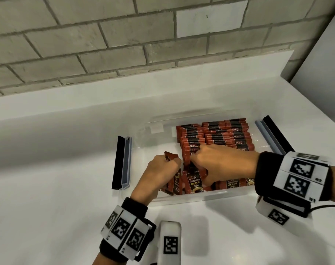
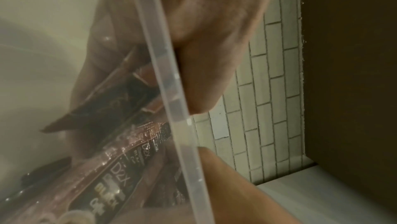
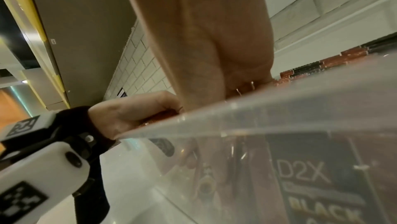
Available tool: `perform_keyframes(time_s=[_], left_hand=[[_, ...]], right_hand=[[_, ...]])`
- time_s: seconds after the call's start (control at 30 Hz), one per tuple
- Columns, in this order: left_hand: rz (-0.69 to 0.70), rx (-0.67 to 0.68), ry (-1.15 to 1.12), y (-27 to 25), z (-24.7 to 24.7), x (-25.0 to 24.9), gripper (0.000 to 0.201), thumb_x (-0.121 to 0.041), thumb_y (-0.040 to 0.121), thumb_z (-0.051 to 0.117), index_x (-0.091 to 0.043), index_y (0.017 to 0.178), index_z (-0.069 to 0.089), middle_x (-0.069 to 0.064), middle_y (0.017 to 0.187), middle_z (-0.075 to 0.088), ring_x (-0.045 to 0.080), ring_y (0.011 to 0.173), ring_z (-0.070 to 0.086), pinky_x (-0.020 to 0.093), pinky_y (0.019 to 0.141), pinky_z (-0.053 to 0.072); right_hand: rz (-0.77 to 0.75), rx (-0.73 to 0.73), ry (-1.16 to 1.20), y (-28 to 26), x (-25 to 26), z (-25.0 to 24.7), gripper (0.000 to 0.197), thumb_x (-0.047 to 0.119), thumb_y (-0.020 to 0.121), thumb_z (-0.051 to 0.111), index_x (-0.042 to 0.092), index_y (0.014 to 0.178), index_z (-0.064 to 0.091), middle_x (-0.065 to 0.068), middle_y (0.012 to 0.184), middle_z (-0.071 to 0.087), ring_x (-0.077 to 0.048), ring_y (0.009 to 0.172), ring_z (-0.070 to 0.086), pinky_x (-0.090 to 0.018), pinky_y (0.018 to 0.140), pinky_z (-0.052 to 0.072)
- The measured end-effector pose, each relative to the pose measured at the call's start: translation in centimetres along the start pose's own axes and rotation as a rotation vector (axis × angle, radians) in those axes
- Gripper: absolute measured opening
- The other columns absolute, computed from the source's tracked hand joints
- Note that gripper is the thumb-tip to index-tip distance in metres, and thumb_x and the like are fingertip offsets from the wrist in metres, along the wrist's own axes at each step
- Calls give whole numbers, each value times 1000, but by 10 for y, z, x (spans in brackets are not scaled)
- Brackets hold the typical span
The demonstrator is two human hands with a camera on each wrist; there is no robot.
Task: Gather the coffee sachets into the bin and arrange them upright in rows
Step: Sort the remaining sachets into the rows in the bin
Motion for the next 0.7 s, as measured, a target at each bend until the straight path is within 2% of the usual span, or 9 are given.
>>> perform_keyframes(time_s=[0.07, 0.2, 0.27, 0.33, 0.47, 0.5, 0.57, 0.63, 0.7], left_hand=[[-7, 25, -27, 1, 1, 0, 14, -21, 85, 50, -13, 83, 60, 17, 91, 73, 31, 86, 71, 44, 82, 56], [-19, 7, -61, 4, -1, 3, 20, -21, 90, 48, -9, 97, 63, 16, 95, 73, 30, 87, 71, 44, 84, 57], [-20, 7, -24, 5, 0, 4, 18, -22, 90, 47, -11, 91, 61, 14, 95, 72, 29, 88, 70, 40, 83, 55], [-36, 43, -12, 5, 3, 5, 15, -22, 88, 47, -14, 81, 57, 11, 86, 69, 27, 80, 67, 37, 74, 53], [-63, 107, -51, 2, 6, 4, 14, -17, 86, 46, -14, 78, 58, 6, 78, 64, 24, 76, 62, 30, 65, 47], [-64, 115, -65, 2, 7, 3, 14, -16, 86, 46, -13, 80, 59, 7, 78, 64, 25, 77, 62, 31, 67, 49], [-57, 122, -102, 3, 7, 3, 16, -14, 87, 45, -11, 87, 60, 10, 84, 67, 28, 84, 65, 41, 79, 54], [-51, 113, -143, 3, 5, 2, 16, -11, 86, 43, -10, 90, 58, 15, 88, 66, 30, 84, 65, 46, 89, 52], [-54, 110, -168, 4, 5, 2, 16, -8, 87, 41, -10, 91, 57, 16, 90, 65, 29, 83, 62, 44, 87, 52]], right_hand=[[15, 7, -18, -2, -3, 0, 40, 46, 78, 73, 20, 86, 43, 2, 88, 51, -18, 90, 49, -22, 57, 33], [41, 31, 2, -5, -8, -2, 48, 51, 76, 72, 17, 97, 46, 1, 93, 48, -16, 92, 38, -21, 58, 29], [41, 17, -2, -4, -7, -2, 53, 52, 76, 72, 18, 102, 42, 4, 96, 42, -14, 92, 33, -23, 67, 30], [35, 4, -28, -3, -4, 1, 60, 51, 77, 71, 15, 114, 42, 3, 100, 39, -14, 94, 29, -24, 76, 28], [6, -1, -119, -4, 3, 8, 67, 53, 81, 66, 10, 126, 42, -3, 118, 48, -13, 95, 25, -26, 81, 23], [11, -10, -141, -4, 4, 8, 68, 54, 81, 65, 9, 127, 41, -3, 119, 49, -14, 96, 26, -27, 82, 24], [40, -50, -186, -2, 2, 3, 70, 54, 81, 65, 9, 128, 41, -3, 122, 49, -17, 104, 32, -31, 89, 28], [74, -108, -210, 0, 0, -2, 69, 50, 82, 66, 9, 129, 38, -5, 126, 47, -19, 113, 34, -32, 95, 30], [94, -148, -210, 1, -2, -5, 68, 46, 83, 67, 10, 130, 36, -6, 128, 44, -21, 116, 34, -32, 96, 30]])
Point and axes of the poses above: each hand's wrist, its own y-axis towards the middle knuckle, its own z-axis out of the palm, x = y × z, the point moved 6 cm from there along y, towards the middle knuckle
